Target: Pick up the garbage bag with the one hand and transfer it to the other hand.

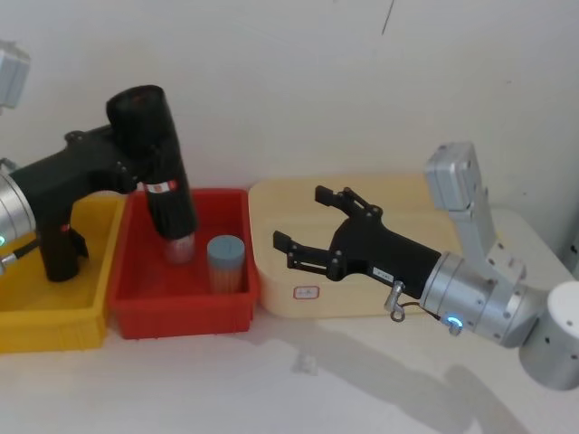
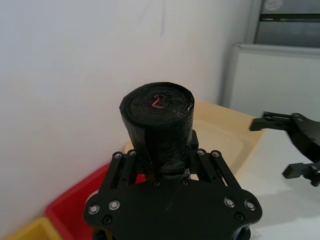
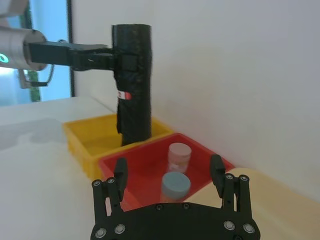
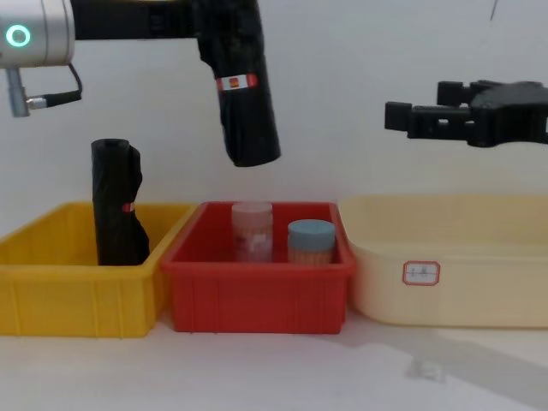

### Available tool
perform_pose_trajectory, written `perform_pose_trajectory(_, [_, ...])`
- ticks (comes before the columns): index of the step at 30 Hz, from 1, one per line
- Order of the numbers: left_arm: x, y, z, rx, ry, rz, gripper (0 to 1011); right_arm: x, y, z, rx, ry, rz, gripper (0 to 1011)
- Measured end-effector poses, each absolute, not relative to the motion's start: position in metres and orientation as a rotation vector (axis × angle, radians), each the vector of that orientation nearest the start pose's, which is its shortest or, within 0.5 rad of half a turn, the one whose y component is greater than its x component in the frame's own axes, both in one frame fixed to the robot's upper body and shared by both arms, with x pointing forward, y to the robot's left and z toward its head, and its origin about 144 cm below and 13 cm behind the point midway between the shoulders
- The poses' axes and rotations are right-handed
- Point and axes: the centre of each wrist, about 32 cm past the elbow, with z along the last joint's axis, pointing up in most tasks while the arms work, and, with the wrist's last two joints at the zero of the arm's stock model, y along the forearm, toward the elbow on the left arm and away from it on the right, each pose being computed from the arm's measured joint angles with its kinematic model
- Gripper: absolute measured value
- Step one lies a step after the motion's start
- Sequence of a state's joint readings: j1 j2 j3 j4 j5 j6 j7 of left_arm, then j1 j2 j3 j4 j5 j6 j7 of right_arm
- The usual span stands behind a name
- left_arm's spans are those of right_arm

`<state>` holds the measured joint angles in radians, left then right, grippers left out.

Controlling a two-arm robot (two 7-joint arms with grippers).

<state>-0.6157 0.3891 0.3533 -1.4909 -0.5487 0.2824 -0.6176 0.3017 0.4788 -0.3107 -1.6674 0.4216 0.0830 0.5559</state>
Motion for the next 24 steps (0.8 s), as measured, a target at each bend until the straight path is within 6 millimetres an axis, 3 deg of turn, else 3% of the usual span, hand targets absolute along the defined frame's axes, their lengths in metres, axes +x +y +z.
perform_pose_trajectory(12, [0.596,0.234,1.340,-0.025,-0.088,0.518,447,0.536,-0.260,1.274,-0.016,-0.126,-0.587,1000])
perform_pose_trajectory(24, [0.606,0.226,1.343,-0.015,-0.092,0.432,447,0.550,-0.255,1.273,-0.011,-0.069,-0.528,1000])
